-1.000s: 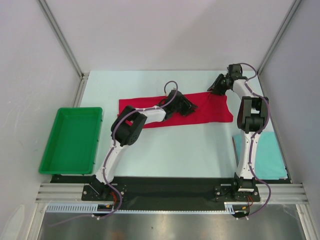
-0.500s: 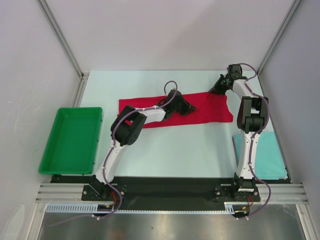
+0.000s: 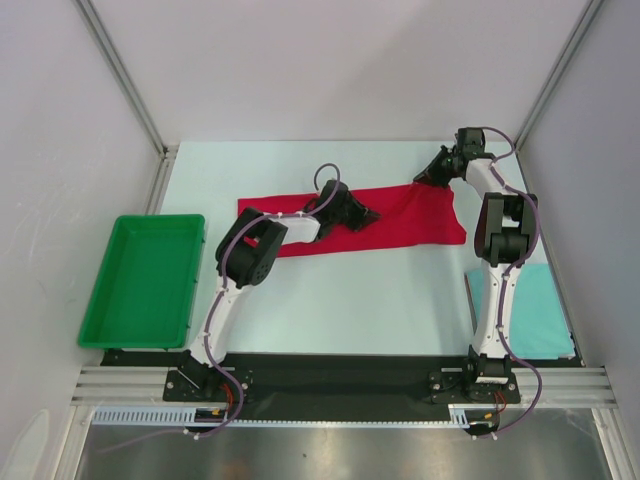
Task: Fold and stack the t-shirts
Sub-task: Fold the tshirt
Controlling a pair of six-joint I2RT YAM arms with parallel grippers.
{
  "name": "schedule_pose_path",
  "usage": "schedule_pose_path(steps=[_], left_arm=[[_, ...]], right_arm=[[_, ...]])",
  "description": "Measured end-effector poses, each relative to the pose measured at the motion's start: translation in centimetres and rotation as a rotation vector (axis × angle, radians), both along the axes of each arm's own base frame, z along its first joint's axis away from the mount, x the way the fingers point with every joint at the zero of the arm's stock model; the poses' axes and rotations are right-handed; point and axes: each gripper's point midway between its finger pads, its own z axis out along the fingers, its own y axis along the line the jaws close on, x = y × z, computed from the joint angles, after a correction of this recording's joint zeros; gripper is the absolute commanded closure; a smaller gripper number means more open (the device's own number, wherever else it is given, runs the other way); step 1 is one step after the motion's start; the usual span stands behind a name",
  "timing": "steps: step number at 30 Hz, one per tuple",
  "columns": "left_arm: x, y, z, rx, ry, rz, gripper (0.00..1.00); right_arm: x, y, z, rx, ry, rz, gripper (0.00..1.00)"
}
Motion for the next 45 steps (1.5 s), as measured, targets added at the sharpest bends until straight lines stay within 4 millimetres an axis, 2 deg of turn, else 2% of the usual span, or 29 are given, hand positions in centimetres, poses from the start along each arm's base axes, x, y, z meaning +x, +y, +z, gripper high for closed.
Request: schedule_pose_path(steps=[11,20,27,36,45], left_arm=[[0.2,-0.3,0.8,-0.047,-0.004,0.003,1.00],[-0.2,0.4,0.4,-0.070,0.018,0.022,1.00],[-0.4,0.5,1.1,-0.093,0.026,0.008,1.00],[-1.1,0.1,2.0,-0.124,0.043,-0.031,1.00],[-2.0,-0.2,2.1,-0.138,0.065,-0.074,0.99]], right_arm=[[0.9,0.7,1.3,0.076,-0.030,-0.021,1.00],[1.0,0.8,1.9,0.108,-0.033,-0.018,1.00],[0.4,0.2,1.5,0.117,-0.004,-0.024,1.00],[-1.6,-1.7,0.4,0.111,0.064,-0.037,1.00],[-3.0,-2.0,2.9,0.102,0.054,-0.030,1.00]])
